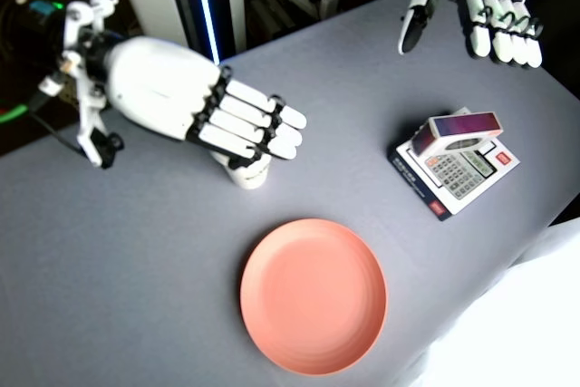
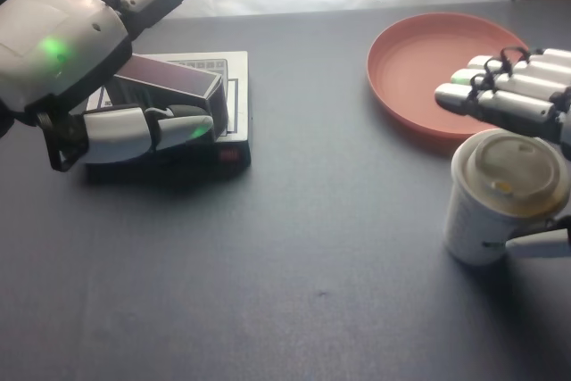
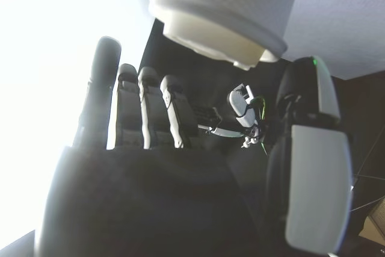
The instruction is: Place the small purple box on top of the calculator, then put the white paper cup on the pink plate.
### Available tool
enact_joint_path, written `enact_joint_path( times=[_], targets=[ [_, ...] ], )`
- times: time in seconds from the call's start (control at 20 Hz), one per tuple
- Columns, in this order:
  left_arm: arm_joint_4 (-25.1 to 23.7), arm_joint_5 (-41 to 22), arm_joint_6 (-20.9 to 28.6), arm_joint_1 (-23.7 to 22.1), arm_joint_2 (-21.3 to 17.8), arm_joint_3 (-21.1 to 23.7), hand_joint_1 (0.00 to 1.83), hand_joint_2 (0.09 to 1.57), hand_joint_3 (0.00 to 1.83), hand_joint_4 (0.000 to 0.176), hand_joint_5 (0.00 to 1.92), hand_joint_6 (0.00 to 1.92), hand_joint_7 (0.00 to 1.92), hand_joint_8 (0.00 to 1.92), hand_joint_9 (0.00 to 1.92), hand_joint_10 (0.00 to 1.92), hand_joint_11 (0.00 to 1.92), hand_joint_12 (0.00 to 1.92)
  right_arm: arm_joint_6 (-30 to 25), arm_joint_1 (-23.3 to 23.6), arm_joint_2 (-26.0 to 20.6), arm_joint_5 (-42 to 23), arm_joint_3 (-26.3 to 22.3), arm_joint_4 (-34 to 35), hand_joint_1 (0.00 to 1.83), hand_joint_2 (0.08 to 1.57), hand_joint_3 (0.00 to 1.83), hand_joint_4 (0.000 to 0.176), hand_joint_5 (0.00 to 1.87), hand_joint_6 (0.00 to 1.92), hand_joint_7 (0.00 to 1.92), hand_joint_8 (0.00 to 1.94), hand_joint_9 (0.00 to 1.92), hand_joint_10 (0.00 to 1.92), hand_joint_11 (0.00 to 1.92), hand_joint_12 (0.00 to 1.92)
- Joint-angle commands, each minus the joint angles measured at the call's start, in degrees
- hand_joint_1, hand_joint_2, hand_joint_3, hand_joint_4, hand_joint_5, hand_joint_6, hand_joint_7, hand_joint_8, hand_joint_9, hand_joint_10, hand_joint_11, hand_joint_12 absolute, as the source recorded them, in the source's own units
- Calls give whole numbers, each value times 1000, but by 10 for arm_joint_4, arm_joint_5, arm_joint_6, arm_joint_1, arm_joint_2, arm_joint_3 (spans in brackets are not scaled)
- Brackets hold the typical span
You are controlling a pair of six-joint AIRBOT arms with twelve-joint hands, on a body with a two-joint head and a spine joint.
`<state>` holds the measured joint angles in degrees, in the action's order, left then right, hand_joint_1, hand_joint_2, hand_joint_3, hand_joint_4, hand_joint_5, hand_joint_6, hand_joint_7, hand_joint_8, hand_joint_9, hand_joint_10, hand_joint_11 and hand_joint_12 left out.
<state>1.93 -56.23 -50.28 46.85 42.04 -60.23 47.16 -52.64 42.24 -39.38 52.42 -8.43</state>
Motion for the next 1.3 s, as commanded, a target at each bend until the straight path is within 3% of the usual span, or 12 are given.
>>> enact_joint_path(
  times=[0.0,0.25,0.3,0.45,0.5,0.65,0.7,0.8,0.85,1.0,1.1,1.25],
  targets=[
    [2,-72,2,-6,3,0,600,1111,3,25,0,0,0,0,0,0,0,0,-9,9,3,-52,5,4,674,991,0,0,0,0,0,0,0,0,0,1921],
    [3,-72,4,-5,4,-2,599,1112,2,45,0,0,0,0,0,0,0,0,-18,23,17,-15,15,-19,704,982,0,0,0,0,0,0,0,0,0,1067],
    [3,-73,4,-5,4,-2,573,1106,0,45,0,0,0,0,0,0,0,0,-18,27,20,-6,17,-23,732,978,0,0,0,0,0,0,0,0,0,48],
    [3,-74,7,-4,4,-2,602,1111,1,36,0,0,0,0,0,0,0,0,-18,36,30,21,26,-30,825,1011,0,0,0,0,0,0,0,0,0,0],
    [3,-75,8,-4,4,-3,595,1110,1,28,0,0,0,0,0,0,0,0,-18,37,32,28,28,-32,883,1026,0,0,0,0,0,0,0,0,9,4],
    [3,-76,11,-3,4,-3,617,1103,0,29,7,3,0,0,0,0,1,1,-18,39,33,38,30,-35,1023,1029,16,0,61,22,44,12,104,60,0,1508],
    [3,-77,11,-3,4,-3,635,1104,0,22,8,3,0,0,0,0,0,0,-18,39,33,40,30,-35,1059,1038,2,0,95,17,81,12,97,439,0,1783],
    [4,-77,11,-2,4,-4,656,1106,0,25,15,6,0,0,0,0,5,2,-18,39,33,40,30,-35,1084,1043,0,0,199,32,213,54,82,1004,92,1836],
    [5,-78,11,-2,4,-4,673,1111,1,46,12,4,0,0,0,0,0,0,-18,39,33,40,30,-35,1129,1048,0,0,321,77,386,244,231,1126,232,1815],
    [8,-79,12,0,4,-4,710,1119,4,37,11,3,0,0,0,0,0,0,-18,39,33,40,30,-35,1207,1048,0,0,539,240,497,842,486,1378,435,1835],
    [9,-80,13,1,4,-5,732,1120,4,41,13,3,0,0,0,0,0,0,-19,41,33,40,30,-35,1248,1051,1,0,421,904,434,1237,531,1609,542,1913],
    [11,-80,13,1,4,-6,750,1126,6,34,12,3,0,0,0,0,0,0,-27,45,33,35,30,-41,1299,1051,0,0,400,1203,454,1407,700,1854,836,1921]
  ],
)
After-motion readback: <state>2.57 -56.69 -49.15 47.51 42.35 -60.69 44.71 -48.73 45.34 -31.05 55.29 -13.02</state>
